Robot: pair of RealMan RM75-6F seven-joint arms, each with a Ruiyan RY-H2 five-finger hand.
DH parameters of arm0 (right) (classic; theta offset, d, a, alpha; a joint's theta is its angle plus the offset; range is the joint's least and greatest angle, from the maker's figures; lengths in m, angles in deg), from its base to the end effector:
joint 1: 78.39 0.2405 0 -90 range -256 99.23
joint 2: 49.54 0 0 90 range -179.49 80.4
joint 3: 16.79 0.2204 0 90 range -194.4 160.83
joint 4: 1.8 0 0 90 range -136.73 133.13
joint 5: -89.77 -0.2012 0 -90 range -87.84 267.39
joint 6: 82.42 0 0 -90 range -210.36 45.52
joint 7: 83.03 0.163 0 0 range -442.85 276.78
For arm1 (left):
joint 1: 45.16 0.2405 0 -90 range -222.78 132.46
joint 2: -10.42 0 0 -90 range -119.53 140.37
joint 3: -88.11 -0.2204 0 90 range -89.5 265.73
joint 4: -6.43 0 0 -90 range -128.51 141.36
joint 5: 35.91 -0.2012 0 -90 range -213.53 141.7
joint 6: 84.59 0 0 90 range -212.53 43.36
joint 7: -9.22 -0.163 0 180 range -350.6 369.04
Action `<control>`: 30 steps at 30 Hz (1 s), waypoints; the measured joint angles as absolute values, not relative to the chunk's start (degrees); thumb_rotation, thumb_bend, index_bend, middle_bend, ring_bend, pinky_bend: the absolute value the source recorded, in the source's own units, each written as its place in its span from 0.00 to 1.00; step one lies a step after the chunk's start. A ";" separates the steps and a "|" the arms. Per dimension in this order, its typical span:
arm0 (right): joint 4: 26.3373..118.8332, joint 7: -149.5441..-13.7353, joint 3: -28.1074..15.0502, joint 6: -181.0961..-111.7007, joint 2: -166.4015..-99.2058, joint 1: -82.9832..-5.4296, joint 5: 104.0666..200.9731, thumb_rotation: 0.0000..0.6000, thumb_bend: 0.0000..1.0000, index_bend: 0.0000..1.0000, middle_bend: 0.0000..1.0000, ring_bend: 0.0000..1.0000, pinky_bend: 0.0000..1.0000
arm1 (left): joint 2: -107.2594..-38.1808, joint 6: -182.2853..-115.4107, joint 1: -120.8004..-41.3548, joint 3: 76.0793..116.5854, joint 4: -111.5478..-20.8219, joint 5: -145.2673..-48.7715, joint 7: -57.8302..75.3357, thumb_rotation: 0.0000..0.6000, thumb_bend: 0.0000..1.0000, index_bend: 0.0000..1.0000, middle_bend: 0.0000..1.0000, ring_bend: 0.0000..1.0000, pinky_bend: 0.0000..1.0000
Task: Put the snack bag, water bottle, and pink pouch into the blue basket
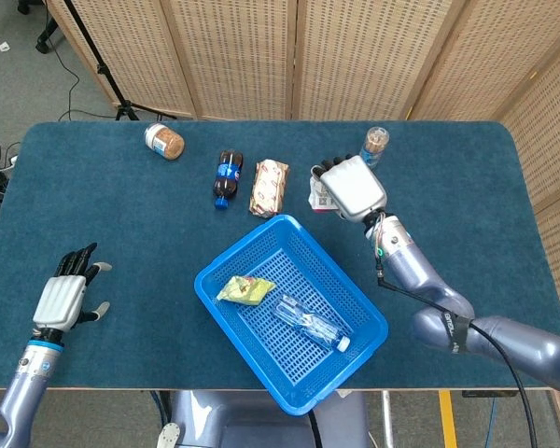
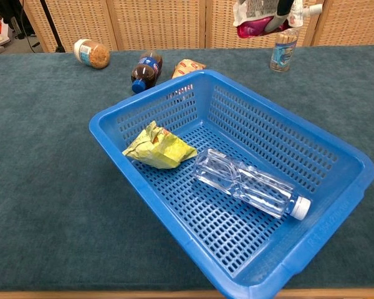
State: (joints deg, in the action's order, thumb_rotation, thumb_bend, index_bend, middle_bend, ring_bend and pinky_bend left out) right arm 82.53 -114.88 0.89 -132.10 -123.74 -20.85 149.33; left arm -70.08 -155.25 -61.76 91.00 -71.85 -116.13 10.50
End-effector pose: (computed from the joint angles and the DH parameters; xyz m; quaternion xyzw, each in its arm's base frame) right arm -0.0360 -0.4159 0.0831 0.7701 -0.1658 0.3646 0.4965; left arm -0.2721 0.2520 0.0563 -0.6381 -0.4414 -0.3689 0.5118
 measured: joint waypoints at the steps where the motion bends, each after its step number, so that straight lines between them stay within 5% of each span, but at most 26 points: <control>1: 85.61 -116.57 0.85 -133.51 -122.18 -21.47 148.48 1.00 0.21 0.68 0.53 0.46 0.49 | -70.08 -155.27 -61.75 90.98 -71.91 -116.14 10.42 1.00 0.24 0.31 0.00 0.00 0.06; 13: 107.80 -122.96 -2.53 -145.74 -112.44 -29.52 146.09 1.00 0.21 0.68 0.53 0.46 0.49 | -69.89 -155.66 -61.72 90.66 -72.47 -116.95 10.38 1.00 0.24 0.31 0.00 0.00 0.06; 30: 117.37 -121.90 -7.16 -148.90 -115.25 -33.40 151.89 1.00 0.21 0.68 0.53 0.46 0.49 | -69.40 -156.62 -61.52 90.26 -73.63 -118.11 10.21 1.00 0.24 0.31 0.00 0.00 0.06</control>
